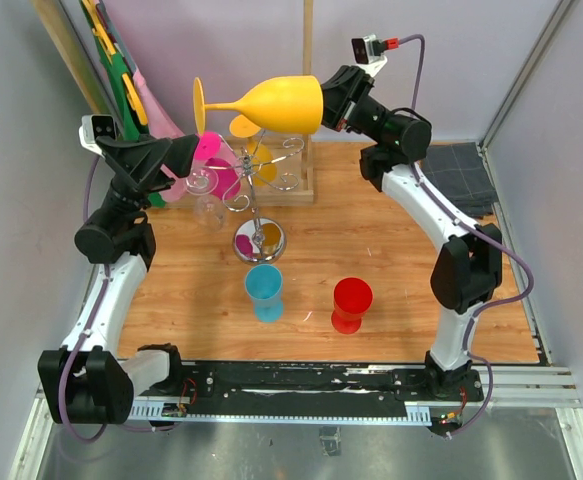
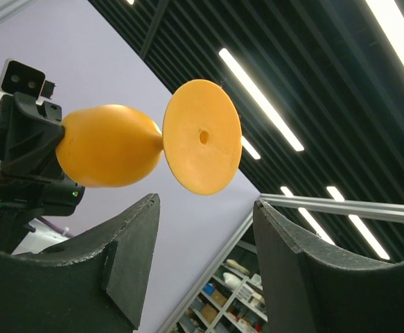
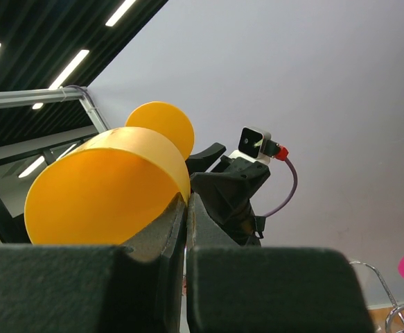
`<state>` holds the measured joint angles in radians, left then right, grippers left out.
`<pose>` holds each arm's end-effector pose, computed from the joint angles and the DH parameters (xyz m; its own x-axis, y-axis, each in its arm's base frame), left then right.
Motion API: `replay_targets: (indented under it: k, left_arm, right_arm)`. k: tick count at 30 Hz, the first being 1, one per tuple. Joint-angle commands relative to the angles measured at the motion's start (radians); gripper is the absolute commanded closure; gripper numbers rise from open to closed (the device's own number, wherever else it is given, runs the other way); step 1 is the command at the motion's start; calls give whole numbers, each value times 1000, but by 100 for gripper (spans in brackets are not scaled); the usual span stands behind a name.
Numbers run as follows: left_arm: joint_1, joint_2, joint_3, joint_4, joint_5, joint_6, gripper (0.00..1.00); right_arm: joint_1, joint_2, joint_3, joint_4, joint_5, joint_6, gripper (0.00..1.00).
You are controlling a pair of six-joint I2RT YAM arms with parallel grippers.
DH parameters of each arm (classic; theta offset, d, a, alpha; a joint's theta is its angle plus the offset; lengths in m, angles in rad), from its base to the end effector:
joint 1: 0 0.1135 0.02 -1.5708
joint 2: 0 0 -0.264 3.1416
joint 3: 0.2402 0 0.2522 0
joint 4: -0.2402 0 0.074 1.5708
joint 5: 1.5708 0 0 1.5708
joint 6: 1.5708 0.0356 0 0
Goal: Place the wine glass upside down on the wine glass rack
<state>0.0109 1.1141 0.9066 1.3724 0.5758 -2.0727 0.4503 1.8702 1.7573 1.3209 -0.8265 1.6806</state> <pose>0.1969 -0.0172 0.4541 -0.6224 -0.7421 -0.2486 0.7064 -0.3958 -0.5868 0.3333 0.1902 0.4895 -0.6189 0.4487 -0.6447 -0.7786 -0.4588 0.4281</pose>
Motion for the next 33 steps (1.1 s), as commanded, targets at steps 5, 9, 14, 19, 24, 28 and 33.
replay_targets:
  k: [5, 9, 14, 19, 24, 28, 33]
  left_arm:
    - [6, -14, -6, 53, -14, -22, 39]
    - [5, -17, 2, 46, -17, -20, 39]
    - [4, -14, 7, 45, -14, -20, 39]
    - [4, -14, 0, 58, -25, -31, 39]
    - [4, -16, 3, 55, -24, -40, 41]
    - [4, -20, -5, 55, -27, -45, 51]
    - [4, -20, -10, 63, -33, -53, 82]
  right_arm:
    - [40, 31, 61, 65, 2, 26, 99]
    - [44, 39, 68, 68, 4, 33, 99]
    - [63, 59, 83, 73, 1, 46, 99]
    - [95, 83, 87, 85, 6, 55, 99]
    - [127, 107, 104, 95, 3, 66, 99]
    - [133, 138, 108, 93, 2, 65, 99]
    - [132, 140, 104, 94, 3, 64, 99]
